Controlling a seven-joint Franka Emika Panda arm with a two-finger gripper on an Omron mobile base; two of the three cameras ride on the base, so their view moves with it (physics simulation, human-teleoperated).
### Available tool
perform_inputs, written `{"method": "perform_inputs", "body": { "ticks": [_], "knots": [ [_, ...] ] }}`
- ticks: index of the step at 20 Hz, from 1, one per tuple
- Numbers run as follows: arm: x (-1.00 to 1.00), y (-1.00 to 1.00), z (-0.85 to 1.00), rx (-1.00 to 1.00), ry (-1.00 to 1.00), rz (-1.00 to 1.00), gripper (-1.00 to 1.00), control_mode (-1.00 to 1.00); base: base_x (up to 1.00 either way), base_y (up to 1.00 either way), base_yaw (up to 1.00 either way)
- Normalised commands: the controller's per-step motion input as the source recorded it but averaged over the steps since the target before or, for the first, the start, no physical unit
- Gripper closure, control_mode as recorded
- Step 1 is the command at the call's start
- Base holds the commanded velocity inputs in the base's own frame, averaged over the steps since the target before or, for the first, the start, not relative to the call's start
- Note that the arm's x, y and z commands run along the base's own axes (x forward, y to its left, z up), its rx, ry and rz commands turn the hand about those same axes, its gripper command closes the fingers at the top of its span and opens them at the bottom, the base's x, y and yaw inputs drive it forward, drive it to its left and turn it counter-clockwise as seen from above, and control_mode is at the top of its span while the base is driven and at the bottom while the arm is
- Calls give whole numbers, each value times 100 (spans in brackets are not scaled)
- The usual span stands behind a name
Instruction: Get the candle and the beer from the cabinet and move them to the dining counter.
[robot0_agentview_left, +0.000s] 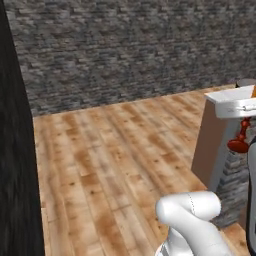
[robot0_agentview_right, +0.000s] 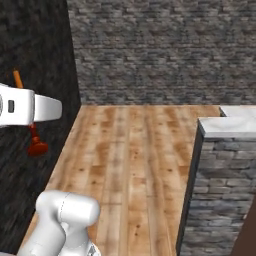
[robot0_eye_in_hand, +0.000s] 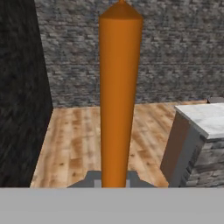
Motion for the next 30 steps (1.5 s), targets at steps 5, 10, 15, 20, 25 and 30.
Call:
{"method": "perform_inputs", "body": {
  "ticks": [5,10,15,20,25,30],
  "knots": [
    [0,0,0,0,0,0,100,100,84,52,-14],
    [0,0,0,0,0,0,100,100,82,58,-15],
    [0,0,0,0,0,0,100,100,84,53,-18],
    [0,0,0,0,0,0,100,100,89,45,-28],
    [0,0,0,0,0,0,100,100,87,22,-43],
    [0,0,0,0,0,0,100,100,91,14,-49]
  ]
}}
